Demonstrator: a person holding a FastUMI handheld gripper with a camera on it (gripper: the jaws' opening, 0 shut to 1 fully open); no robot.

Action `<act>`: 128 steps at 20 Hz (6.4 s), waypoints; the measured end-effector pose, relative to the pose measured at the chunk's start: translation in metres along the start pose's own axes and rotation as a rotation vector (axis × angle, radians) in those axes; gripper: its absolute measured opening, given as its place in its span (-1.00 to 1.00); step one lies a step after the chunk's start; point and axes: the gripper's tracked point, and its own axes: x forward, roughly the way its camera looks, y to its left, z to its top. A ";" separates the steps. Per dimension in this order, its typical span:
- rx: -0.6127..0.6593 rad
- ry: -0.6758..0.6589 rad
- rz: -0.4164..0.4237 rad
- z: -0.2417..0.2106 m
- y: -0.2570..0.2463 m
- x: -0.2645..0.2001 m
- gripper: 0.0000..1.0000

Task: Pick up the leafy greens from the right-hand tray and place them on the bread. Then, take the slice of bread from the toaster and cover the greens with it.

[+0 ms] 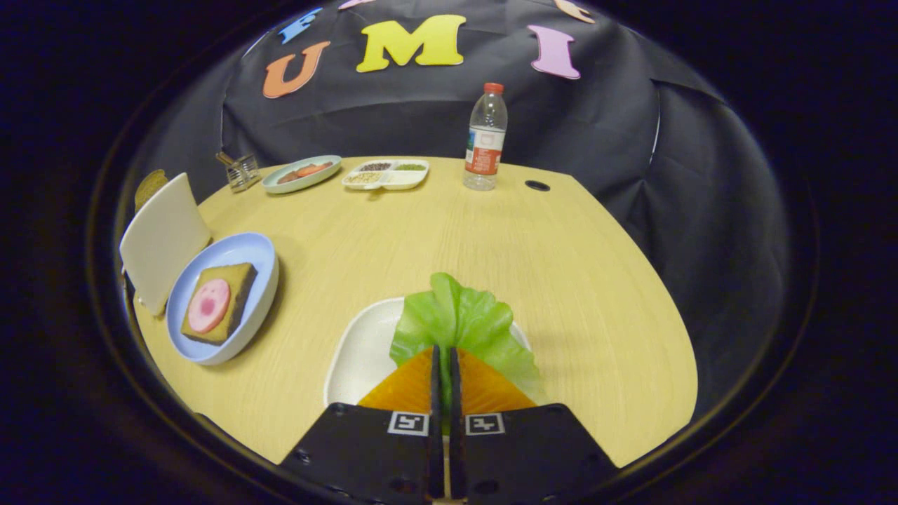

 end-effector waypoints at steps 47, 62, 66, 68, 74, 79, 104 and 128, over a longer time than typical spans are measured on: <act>-0.239 -0.098 0.217 0.061 0.276 -0.074 -0.51; 0.028 -0.573 0.183 0.148 0.337 -0.201 0.92; 0.035 -0.625 0.210 0.167 0.398 -0.224 0.92; 0.033 -0.623 0.223 0.171 0.429 -0.217 0.92; 0.008 -0.555 0.174 0.172 0.478 -0.174 0.94; 0.009 -0.487 0.107 0.175 0.480 -0.142 0.94; 0.137 -0.608 0.285 0.235 0.433 -0.220 -0.99; 0.266 -0.479 0.219 0.109 0.306 -0.105 -0.99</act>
